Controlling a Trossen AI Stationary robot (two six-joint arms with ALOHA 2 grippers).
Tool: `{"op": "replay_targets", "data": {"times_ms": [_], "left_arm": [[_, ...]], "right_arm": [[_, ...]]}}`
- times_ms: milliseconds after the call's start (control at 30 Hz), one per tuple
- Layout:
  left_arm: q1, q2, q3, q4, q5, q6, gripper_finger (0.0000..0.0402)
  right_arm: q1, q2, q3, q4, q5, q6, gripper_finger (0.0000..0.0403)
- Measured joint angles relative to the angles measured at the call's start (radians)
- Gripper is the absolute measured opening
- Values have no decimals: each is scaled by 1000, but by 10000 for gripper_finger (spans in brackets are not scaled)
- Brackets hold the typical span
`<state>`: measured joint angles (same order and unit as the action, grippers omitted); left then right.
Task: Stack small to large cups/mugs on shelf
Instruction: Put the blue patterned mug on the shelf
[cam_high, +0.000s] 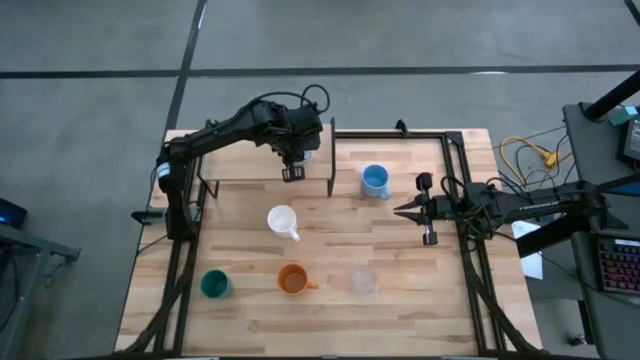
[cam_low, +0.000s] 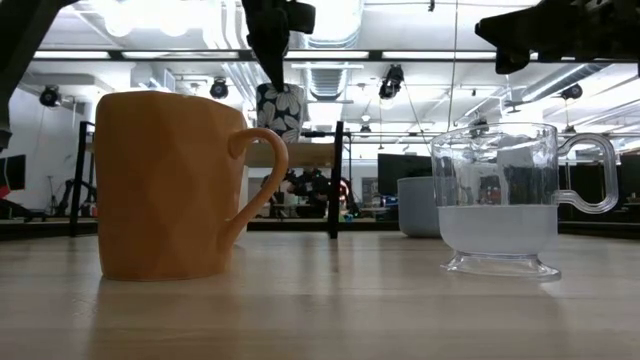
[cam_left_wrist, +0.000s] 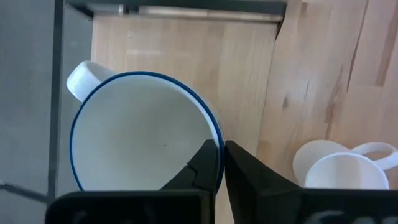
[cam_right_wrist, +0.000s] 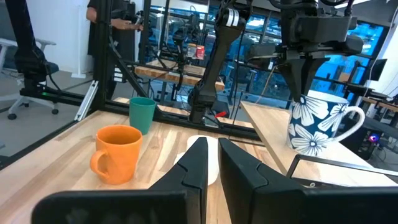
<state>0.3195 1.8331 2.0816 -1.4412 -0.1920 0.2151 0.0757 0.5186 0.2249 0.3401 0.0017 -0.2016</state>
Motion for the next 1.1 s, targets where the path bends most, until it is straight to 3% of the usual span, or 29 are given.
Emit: {"op": "replay_targets", "data": {"times_ms": [467,767,1100], "left_arm": [[-1,-178,-47,-96,-66,-249,2],[-15,-381,-250,-85,-163,-465,2],[-27,-537,-478,-78,-194,-632,1]], "right_arm": [[0,0,0,-16,0,-7,31],[0,0,0,-14,0,-8,31],[0,0,0,-12,0,-16,31]]}}
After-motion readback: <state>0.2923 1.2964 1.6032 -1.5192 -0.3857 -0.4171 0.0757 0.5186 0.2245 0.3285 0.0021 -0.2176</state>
